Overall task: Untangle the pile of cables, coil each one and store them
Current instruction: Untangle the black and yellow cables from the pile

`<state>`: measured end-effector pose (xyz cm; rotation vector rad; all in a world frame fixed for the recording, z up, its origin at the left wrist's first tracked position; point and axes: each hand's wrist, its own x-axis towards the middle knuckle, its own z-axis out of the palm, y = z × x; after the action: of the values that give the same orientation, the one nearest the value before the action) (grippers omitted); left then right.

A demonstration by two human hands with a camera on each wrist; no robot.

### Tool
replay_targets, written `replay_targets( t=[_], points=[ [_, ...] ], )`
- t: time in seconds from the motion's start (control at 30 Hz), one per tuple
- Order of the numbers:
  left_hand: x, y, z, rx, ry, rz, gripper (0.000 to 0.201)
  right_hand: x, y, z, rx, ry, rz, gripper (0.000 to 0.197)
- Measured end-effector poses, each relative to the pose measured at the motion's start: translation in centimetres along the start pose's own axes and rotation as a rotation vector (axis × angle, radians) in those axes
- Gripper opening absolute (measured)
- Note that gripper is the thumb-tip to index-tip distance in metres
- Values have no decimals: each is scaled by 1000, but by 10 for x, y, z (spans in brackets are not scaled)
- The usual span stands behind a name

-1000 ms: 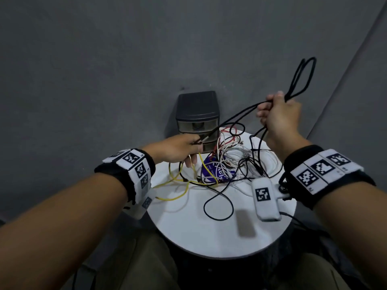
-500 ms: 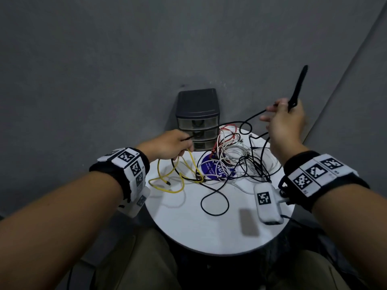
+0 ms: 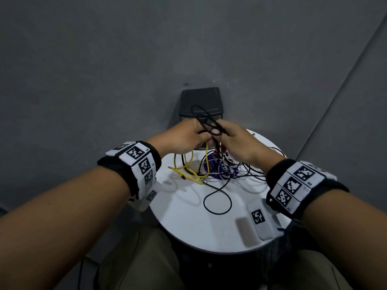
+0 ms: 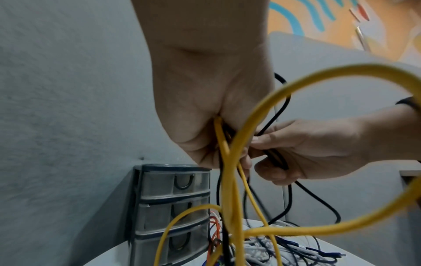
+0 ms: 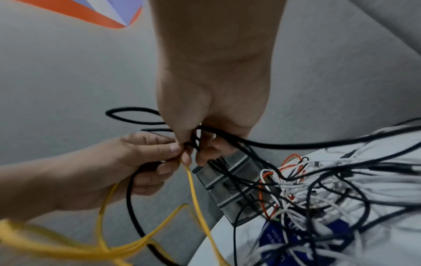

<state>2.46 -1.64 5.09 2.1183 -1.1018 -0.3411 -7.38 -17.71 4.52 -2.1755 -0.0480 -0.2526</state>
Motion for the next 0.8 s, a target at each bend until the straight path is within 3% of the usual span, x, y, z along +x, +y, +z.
replay_targets(
  t=[0.17, 0.47, 0.57, 0.67, 0.73, 0.8],
  points=[
    [-5, -9, -1, -30, -53, -91, 12, 9, 9, -13, -160, 25, -83, 10],
    [-29, -39, -8, 12, -126, -289, 11, 27, 9, -68, 344, 791, 42, 18],
    [-31, -39, -11, 72, -84, -297, 12, 27, 13, -79, 333, 912, 47, 17],
    [-25, -29, -22, 145, 50, -248, 22, 24, 22, -73, 258, 838, 44, 14],
    [-22, -18, -29, 63, 119, -208, 30, 20, 33, -58, 186, 652, 96, 22],
    [-21, -3, -35, -52, 191, -185, 29, 9, 43, -40, 46, 373, 152, 20]
  ],
)
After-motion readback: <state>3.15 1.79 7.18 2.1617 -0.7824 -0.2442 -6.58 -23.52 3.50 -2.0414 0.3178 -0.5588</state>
